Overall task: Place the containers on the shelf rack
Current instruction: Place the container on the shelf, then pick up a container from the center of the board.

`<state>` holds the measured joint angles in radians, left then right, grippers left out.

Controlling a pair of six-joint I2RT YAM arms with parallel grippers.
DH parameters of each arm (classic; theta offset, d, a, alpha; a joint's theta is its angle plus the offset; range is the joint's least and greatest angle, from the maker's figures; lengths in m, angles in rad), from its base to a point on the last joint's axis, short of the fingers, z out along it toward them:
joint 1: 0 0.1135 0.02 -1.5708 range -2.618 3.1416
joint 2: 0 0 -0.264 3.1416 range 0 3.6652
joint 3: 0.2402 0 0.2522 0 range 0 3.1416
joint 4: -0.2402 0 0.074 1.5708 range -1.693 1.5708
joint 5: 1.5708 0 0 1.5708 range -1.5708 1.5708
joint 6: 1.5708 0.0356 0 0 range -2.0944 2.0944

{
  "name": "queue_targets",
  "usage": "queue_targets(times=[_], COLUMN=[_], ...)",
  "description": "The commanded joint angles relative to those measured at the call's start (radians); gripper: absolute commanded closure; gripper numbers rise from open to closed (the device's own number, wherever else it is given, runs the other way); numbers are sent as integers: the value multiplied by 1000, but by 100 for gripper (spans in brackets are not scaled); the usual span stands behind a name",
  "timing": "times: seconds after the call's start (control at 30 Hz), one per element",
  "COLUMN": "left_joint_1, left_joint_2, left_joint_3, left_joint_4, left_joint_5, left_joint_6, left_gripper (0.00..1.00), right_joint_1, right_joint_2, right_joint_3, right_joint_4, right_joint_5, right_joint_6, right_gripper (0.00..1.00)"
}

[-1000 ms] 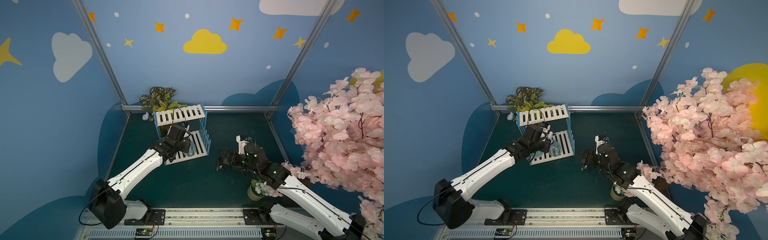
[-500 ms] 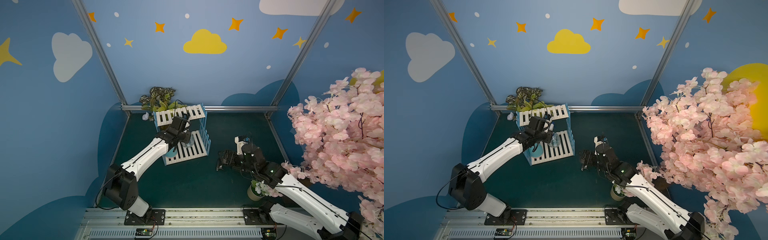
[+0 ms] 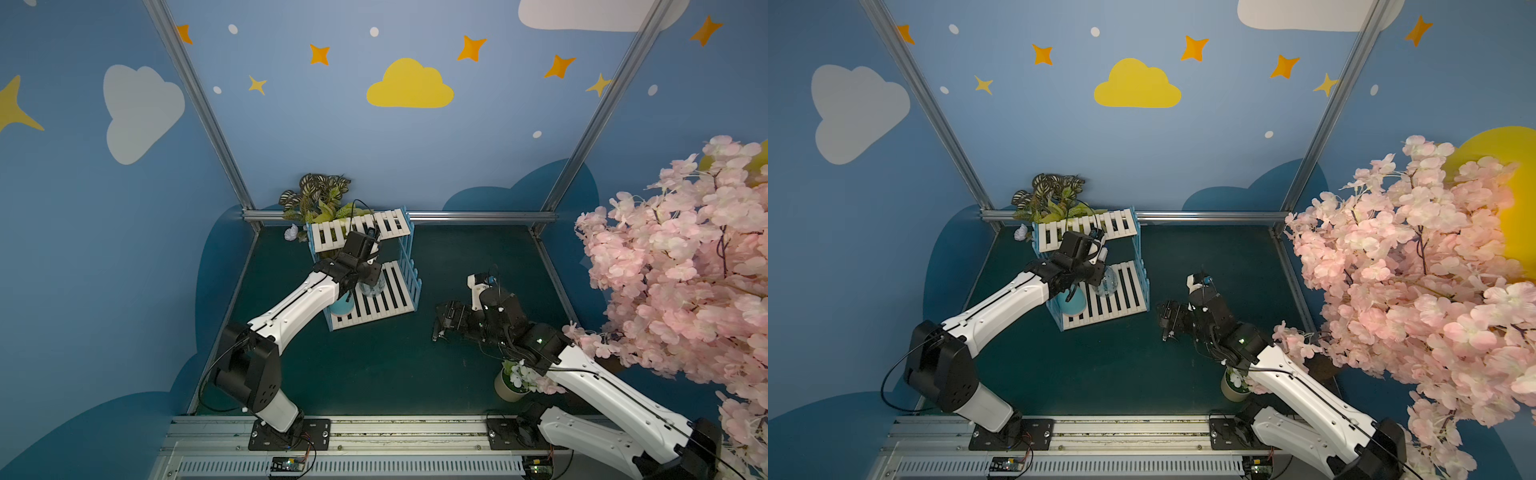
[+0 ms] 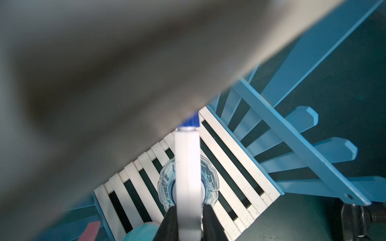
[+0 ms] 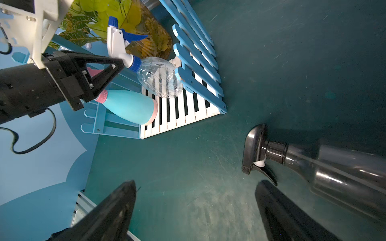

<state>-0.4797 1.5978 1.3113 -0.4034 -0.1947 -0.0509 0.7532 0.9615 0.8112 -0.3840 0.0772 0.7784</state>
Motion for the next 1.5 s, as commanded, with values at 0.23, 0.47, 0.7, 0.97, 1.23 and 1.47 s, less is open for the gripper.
queue_targets(times=[0.23, 0.47, 0.7, 0.97, 1.23, 1.47], left_joint_1=[7, 7, 6, -6, -7, -8], left_joint_2=[-3, -50, -209, -435, -598, -592], left_joint_3=[11, 7, -51, -199, -364, -365], left_joint_4=[1, -10, -60, -64, -23, -20], left_joint_5=[-15, 9, 124, 361, 415, 413], left_joint_6=[5, 2, -10, 16, 24, 34], left_gripper=[56, 39, 26, 20, 18, 18], right_joint_1=[-8, -11, 9, 19, 21, 18], right_joint_2=[-2, -16, 50, 283, 428, 484], right_joint_3=[-12, -21, -18, 38, 22, 8], right_joint_4=[2, -33, -160, -236, -173, -148], right_joint_5=[6, 38, 55, -94, -1, 79], right_joint_6=[-2, -34, -174, -281, -353, -386], right_gripper=[4, 4, 17, 43, 60, 64])
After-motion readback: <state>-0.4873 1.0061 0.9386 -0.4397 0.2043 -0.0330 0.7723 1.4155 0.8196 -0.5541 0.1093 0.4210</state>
